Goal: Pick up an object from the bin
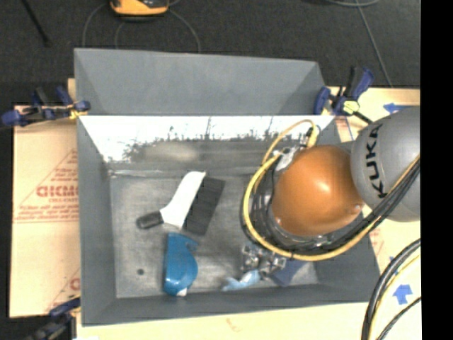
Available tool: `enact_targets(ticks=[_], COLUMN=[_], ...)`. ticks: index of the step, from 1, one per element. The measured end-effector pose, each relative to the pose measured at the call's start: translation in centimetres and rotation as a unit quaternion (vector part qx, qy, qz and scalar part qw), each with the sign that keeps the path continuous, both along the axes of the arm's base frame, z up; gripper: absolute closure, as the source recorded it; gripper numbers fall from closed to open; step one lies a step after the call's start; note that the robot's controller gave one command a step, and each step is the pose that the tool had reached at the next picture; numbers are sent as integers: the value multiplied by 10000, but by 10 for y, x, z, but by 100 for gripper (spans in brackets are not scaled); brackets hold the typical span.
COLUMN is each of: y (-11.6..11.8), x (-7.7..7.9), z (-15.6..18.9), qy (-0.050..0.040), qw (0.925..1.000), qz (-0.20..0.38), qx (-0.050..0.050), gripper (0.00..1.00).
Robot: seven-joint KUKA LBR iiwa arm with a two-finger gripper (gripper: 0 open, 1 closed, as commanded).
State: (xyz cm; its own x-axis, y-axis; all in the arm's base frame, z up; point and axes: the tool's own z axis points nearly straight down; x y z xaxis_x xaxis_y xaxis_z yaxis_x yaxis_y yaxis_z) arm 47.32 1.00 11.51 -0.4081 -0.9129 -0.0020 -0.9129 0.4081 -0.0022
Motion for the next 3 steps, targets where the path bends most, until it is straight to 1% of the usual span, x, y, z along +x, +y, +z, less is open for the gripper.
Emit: enact_targets(ticks=[1, 3], y=[0, 0], x=[-1, -1], z=[6, 27], qy=[18, 25], qw=[10000, 10000], qz=[-6, -16], qx=[-1, 0], gripper=[100, 100])
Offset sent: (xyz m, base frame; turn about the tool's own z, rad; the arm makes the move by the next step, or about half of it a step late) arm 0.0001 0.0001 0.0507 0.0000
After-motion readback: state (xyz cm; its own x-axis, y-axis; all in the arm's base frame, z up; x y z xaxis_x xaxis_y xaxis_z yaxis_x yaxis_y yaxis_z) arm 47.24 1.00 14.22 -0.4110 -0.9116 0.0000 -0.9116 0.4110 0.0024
